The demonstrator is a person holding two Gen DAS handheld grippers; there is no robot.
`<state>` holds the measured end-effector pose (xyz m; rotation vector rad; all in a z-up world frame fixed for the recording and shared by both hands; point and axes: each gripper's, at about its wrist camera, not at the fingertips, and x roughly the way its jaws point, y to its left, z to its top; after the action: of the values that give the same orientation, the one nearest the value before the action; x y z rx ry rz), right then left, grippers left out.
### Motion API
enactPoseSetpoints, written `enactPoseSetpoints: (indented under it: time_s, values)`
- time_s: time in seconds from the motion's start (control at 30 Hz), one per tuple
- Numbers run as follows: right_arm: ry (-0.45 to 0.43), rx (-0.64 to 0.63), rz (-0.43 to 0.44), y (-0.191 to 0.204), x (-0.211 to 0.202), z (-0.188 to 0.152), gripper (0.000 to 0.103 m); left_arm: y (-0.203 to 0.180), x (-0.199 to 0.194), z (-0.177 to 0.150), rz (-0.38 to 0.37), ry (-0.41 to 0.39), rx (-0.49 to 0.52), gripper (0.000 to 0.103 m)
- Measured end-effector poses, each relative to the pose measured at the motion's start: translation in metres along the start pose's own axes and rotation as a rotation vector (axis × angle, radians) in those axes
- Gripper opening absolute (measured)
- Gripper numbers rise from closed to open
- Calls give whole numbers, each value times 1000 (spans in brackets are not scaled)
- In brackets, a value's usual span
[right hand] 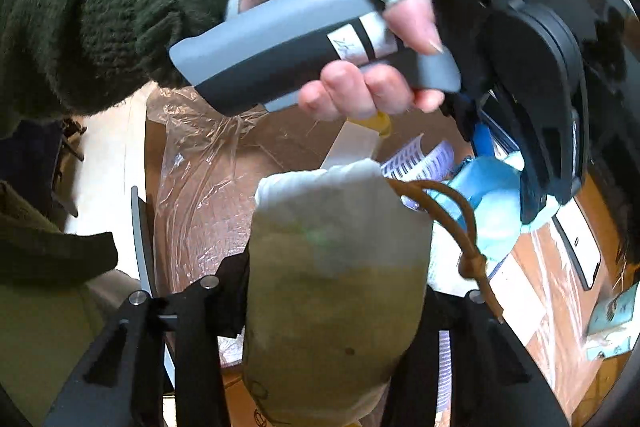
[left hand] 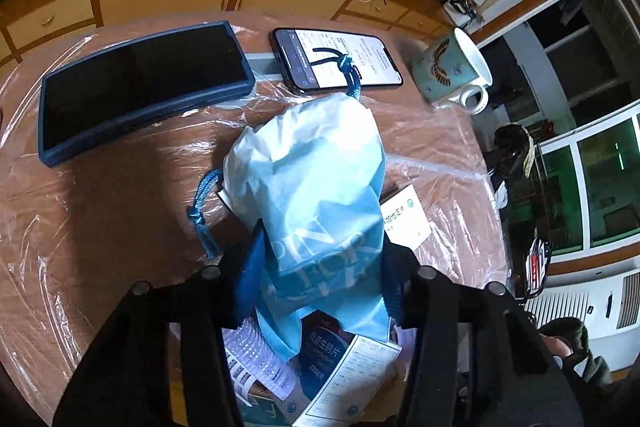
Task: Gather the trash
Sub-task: 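Carry the blue bag with the left tool while the right tool carries the yellow bag toward the bin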
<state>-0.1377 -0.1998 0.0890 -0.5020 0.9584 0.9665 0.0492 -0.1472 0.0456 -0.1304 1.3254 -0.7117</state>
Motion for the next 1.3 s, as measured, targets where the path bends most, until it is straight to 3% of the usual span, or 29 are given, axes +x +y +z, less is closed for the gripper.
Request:
enactPoseSetpoints:
  time_s: [0.2,0.33,0.6,0.8,0.87,1.0,1.1,1.3]
  values:
    - [12,-12,-6,4,9,6,36,-4,-2,-1,-5,-6,12,42]
    - [-36,62,27,-8,-9,0,35,-4,-15,-6,-24,-58,5,42]
    - [-243,298,75,-38,-55,-21,33,3,-45,-17,-98,-175,-27,42]
    - [-417,539,100,-62,-76,-45,32,7,-71,-30,-105,-287,-52,42]
    - [-440,583,92,-64,-77,-49,32,6,-77,-38,-98,-317,-51,42]
    - [-365,532,-26,-56,-69,-42,30,4,-75,-52,-81,-310,-46,42]
    - [-324,524,-40,-51,-62,-40,43,10,-74,-60,-80,-299,-57,42]
    - [-231,526,-145,-45,-38,-52,54,18,-78,-69,-95,-303,-67,42]
